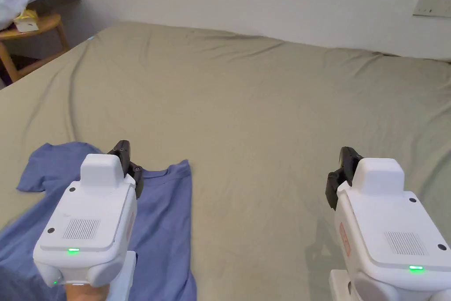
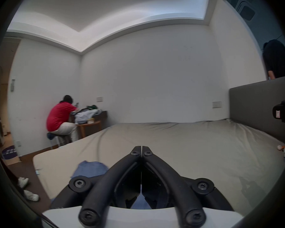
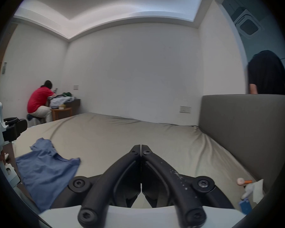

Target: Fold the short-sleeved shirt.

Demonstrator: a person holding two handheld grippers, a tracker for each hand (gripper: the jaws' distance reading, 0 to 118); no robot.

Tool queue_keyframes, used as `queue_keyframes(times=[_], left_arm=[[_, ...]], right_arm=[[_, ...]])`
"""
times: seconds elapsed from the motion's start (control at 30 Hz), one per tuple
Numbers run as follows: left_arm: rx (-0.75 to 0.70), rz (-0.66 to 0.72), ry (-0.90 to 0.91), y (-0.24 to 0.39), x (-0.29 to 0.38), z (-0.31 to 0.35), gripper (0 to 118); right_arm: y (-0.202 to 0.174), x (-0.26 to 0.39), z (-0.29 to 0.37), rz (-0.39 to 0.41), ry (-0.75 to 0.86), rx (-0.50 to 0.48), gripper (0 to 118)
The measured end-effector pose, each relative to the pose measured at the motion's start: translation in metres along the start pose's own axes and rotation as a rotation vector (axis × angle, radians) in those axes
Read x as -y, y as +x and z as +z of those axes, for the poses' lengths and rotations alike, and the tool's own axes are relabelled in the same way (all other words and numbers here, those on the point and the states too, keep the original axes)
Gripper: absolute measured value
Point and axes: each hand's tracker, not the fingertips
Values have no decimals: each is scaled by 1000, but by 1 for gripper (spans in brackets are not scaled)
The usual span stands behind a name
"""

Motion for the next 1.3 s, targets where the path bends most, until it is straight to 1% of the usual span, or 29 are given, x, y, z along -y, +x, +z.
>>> queue_keyframes(times=[0.27,0.4,0.57,0.73,0.77,0.8,0.83,0.87,0.9,0.93,0.97,1.07,1.13,1.27,1.3], left_arm=[[-259,-28,-47,-109,5,35,0],[-326,-31,-85,-142,8,55,0],[-343,3,-144,-165,15,61,0],[-272,56,-275,-167,22,35,1],[-261,75,-299,-165,23,25,5],[-230,98,-331,-161,22,16,20],[-187,121,-371,-158,23,5,38],[-157,148,-393,-155,25,-6,59],[-128,156,-433,-152,27,-19,87],[-90,154,-485,-146,30,-33,106],[-74,154,-512,-140,35,-47,117],[-6,110,-597,-121,55,-85,118],[35,85,-695,-109,72,-111,117],[64,76,-879,-86,114,-153,109],[56,75,-908,-84,126,-161,105]], right_arm=[[-97,-9,-20,-2,18,-246,1],[-131,-8,-20,4,14,-321,1],[-152,-6,-19,13,4,-369,1],[-149,-6,-21,21,1,-362,1],[-146,-6,-22,27,2,-353,1],[-144,-6,-23,30,1,-340,1],[-140,-6,-24,31,-1,-328,1],[-137,-6,-27,29,-5,-321,1],[-133,-6,-29,26,-9,-312,1],[-130,-6,-31,25,-12,-299,1],[-126,-5,-32,27,-14,-284,1],[-113,-3,-37,35,-26,-242,1],[-104,0,-41,39,-38,-220,1],[-86,10,-46,57,-72,-166,1],[-83,12,-48,57,-80,-158,1]])
